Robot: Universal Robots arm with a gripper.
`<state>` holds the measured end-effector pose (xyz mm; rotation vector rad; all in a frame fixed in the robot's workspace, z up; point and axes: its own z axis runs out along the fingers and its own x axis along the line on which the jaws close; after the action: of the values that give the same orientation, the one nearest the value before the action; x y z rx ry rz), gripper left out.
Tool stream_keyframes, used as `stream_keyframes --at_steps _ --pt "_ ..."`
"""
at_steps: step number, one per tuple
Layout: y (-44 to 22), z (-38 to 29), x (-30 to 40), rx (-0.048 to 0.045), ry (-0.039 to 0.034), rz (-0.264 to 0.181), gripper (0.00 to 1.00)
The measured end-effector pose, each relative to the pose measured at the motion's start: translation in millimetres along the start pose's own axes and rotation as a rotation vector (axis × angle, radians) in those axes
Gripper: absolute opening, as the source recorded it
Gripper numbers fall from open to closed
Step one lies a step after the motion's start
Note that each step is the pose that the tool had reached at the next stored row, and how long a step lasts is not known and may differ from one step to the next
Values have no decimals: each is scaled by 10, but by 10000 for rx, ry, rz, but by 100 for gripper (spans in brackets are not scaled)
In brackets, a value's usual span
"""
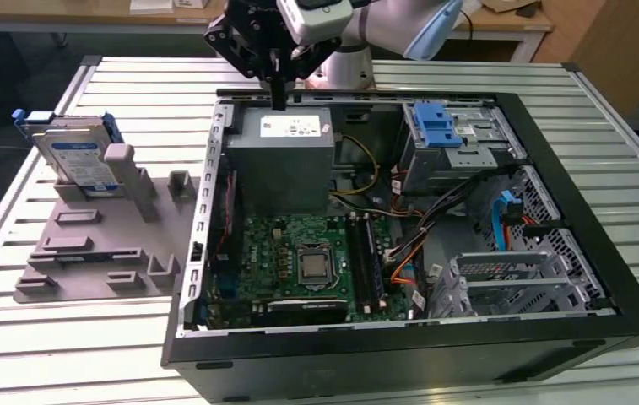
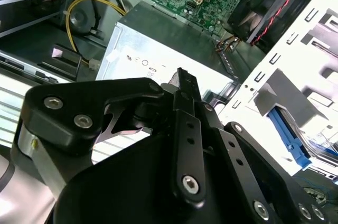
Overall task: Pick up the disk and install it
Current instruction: 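Reach for the disk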
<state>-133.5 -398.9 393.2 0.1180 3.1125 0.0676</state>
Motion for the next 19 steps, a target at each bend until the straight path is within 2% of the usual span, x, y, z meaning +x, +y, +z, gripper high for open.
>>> stream_keyframes --at_steps 5,9,19 --pt "10 0 42 1 0 0 11" --pt "42 0 71 1 0 -1 11" --pt "56 1 87 0 0 1 11"
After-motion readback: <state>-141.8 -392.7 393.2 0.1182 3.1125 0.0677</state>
